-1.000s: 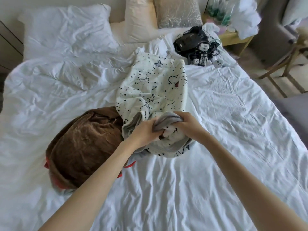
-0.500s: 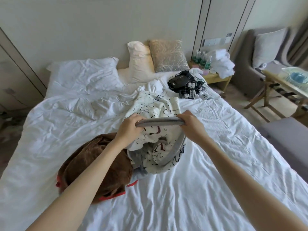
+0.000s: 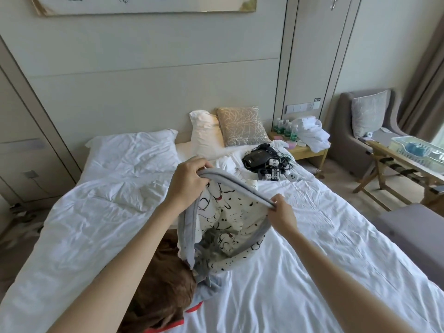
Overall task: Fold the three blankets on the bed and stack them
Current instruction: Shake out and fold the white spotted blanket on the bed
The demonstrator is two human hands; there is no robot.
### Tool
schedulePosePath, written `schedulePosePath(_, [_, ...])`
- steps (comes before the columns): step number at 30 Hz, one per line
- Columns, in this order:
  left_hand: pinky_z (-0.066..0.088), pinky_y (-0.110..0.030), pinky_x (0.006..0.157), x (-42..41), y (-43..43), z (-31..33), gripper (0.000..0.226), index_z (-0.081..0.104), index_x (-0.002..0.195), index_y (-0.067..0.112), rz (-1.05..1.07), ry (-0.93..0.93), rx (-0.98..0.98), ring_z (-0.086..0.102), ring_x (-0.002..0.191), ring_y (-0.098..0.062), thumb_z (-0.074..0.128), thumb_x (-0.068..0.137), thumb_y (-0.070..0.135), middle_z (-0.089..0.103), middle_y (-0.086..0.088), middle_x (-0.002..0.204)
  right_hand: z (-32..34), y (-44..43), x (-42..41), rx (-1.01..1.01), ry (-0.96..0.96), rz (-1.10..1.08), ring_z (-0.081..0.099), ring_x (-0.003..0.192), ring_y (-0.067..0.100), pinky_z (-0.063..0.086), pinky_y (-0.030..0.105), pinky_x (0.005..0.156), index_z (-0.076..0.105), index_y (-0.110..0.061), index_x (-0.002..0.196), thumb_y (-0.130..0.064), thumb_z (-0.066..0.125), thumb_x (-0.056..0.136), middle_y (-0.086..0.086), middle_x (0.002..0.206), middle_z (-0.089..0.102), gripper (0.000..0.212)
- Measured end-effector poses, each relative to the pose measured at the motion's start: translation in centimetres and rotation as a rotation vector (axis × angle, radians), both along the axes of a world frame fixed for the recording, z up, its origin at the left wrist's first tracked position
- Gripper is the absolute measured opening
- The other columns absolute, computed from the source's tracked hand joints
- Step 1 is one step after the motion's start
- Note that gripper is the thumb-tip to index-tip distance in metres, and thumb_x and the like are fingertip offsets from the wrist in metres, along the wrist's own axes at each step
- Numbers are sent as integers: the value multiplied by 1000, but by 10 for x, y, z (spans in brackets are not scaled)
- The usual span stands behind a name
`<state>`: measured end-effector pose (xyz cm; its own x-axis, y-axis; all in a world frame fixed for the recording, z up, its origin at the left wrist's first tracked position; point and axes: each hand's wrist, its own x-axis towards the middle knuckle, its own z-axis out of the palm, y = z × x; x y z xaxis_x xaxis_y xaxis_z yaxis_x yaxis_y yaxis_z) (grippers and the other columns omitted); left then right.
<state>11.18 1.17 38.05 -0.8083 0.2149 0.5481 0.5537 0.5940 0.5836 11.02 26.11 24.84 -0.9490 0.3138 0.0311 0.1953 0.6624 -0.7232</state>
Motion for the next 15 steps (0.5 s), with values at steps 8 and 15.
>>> schedulePosePath(8, [40,-10,65,-2,-19,31,32,69,91,13,204,57,233,56,75,-6,55,75,-9,63,3,83,42,-6,-4,-560,156,-23,43,69,16,32,28,57,56,-8,86,-7,49,96,6,76,50,12])
schedulePosePath(15, [44,-38,73,-2,-30,23,19,65,101,-1,309,-735,611,62,85,-33,54,89,8,66,-24,94,153,-22,2,-566,305,158,51,66,15,42,18,55,66,-4,89,1,48,82,7,75,60,20])
